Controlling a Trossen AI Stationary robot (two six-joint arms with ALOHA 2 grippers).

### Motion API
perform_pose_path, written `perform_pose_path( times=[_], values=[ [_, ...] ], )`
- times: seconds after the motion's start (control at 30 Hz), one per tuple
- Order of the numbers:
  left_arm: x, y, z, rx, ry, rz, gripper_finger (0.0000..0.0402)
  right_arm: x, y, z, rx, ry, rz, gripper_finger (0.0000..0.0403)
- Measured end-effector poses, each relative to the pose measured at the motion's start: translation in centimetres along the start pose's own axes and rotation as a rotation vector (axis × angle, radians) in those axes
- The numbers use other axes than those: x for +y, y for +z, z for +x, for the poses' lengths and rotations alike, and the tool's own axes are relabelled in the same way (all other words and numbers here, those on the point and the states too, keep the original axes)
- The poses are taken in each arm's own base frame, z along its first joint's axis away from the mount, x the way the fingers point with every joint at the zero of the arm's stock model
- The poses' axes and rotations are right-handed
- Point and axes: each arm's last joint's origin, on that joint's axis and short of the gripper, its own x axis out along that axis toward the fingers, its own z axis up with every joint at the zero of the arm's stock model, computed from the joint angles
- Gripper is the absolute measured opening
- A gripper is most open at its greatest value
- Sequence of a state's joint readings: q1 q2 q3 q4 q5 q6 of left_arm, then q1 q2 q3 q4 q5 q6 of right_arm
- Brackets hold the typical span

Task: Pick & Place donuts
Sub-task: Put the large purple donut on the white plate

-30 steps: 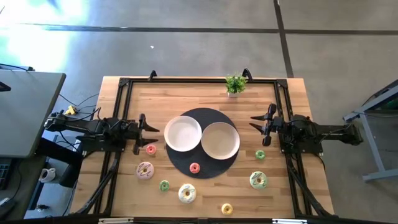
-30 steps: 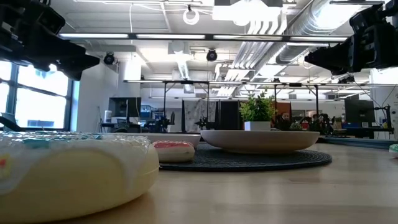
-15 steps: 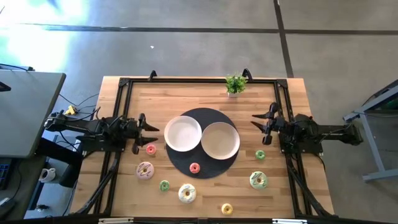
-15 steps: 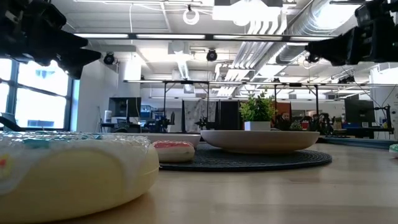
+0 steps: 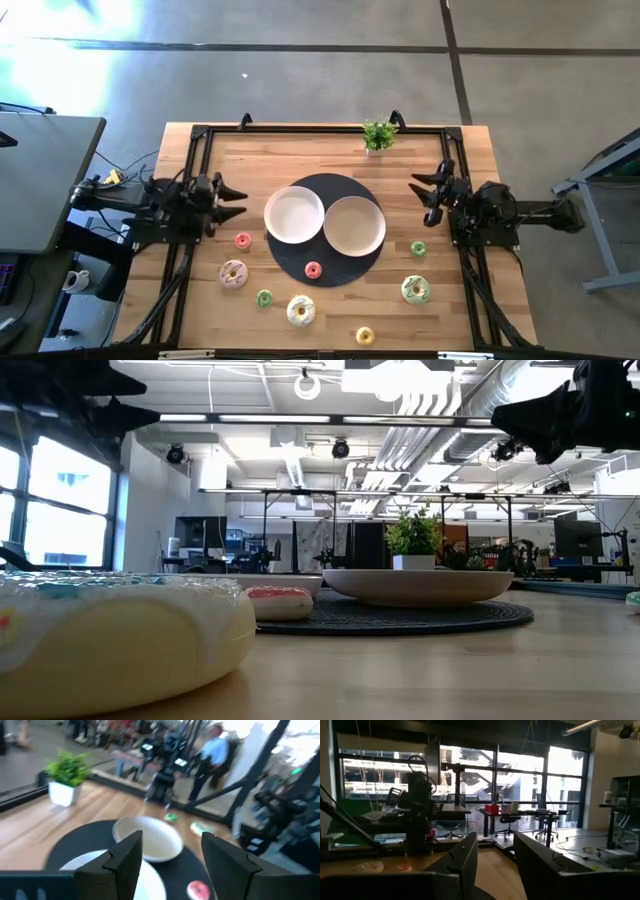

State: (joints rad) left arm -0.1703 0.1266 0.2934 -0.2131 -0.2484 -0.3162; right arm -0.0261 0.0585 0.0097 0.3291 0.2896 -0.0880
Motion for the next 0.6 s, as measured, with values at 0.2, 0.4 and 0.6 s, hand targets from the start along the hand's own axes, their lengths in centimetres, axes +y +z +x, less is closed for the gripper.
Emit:
perform_pose_path(
  times=[0.2,0.4,0.6],
  values=[
    [-0.5,2.5,-1.1,0.275,0.116,0.037,0.0202,0.0,-0.3,0.3,0.033,-0.029,0.029,0.0124],
    [-0.8,0.4,0.6,0.603,0.091,-0.064,0.0201,0.0,-0.9,0.6,0.089,-0.08,0.009,0.0124],
    [-1.5,-1.7,3.1,0.89,-0.008,-0.188,0.0201,0.1,-1.1,0.8,0.112,-0.079,0.0,0.0124]
  ],
)
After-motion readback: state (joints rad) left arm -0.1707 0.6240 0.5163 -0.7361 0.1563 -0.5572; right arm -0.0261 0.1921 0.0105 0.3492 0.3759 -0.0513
